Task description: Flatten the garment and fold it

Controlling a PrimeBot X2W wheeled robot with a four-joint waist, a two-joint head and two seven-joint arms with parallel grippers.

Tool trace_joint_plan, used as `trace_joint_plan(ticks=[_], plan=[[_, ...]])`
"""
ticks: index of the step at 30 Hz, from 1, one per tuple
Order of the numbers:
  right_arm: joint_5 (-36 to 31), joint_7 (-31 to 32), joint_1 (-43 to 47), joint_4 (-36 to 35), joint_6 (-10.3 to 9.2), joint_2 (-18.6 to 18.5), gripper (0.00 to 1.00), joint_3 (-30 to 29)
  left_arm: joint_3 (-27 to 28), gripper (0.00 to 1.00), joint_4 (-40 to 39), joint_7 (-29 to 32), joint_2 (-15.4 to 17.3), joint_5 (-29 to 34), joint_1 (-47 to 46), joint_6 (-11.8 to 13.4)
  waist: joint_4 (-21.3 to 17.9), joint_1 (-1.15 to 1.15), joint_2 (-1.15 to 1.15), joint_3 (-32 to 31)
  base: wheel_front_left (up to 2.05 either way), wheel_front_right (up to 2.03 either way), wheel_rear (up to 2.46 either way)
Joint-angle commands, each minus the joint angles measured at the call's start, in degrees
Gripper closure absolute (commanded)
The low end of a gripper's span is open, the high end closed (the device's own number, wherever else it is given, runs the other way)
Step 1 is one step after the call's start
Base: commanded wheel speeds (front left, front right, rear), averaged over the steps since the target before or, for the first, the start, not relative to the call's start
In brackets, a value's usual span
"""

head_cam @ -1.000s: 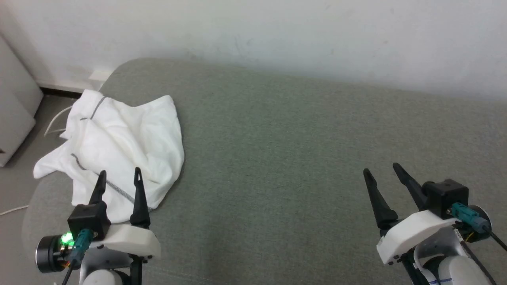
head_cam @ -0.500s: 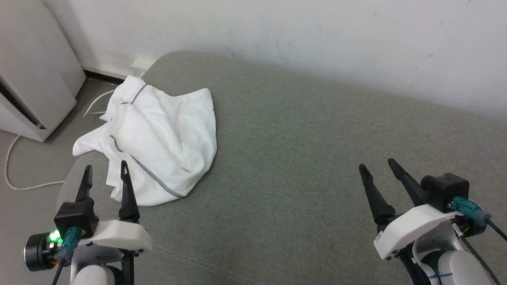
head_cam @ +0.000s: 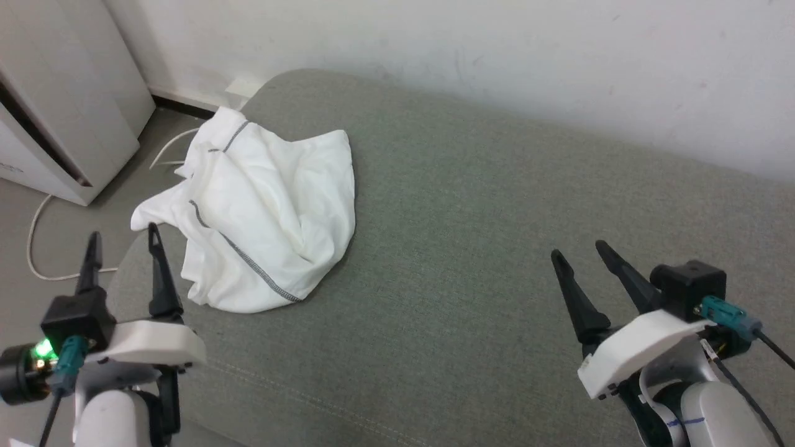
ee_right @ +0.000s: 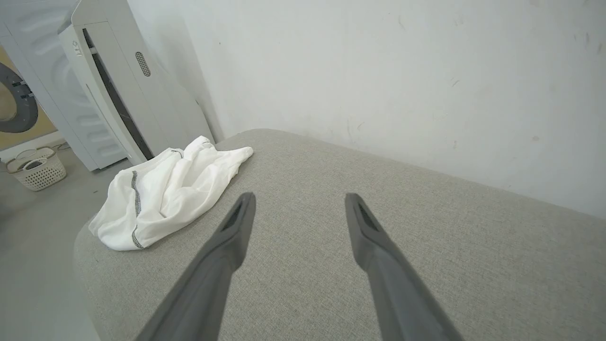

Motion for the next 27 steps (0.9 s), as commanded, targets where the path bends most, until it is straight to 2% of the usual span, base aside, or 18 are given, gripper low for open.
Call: trace_joint_plan(ticks=[1, 12, 19, 27], plan=[[0.57, 0.44, -1.45, -0.23, -0.04, -0.32, 0.0, 0.51, 0.83, 0.0, 0.73, -0.72, 0.76, -0.41, -1.94, -0.48, -0.25, 0.0, 0.0, 0.97, 0.0, 0.0, 0.0], [-1.24, 3.56, -5.73, -3.04, -0.05, -2.24, 0.0, 3.04, 2.85, 0.0, 7.35, -0.13, 6.94, -2.73, -14.62, -3.01, -4.8, 0.0, 0.0, 8.8, 0.0, 0.0, 0.0], [-2.82, 4.83, -8.28, -4.93, -0.05, -3.45, 0.0, 4.08, 2.38, 0.0, 13.6, 8.46, 11.06, -3.75, -23.14, -4.83, -8.31, 0.0, 0.0, 14.14, 0.0, 0.0, 0.0], [-4.75, 5.64, -11.48, -7.2, -0.06, -4.32, 0.0, 5.57, 2.66, 0.0, 26.52, 24.17, 15.18, -6.53, -31.93, -6.66, -12.5, 0.0, 0.0, 20.5, 0.0, 0.0, 0.0]])
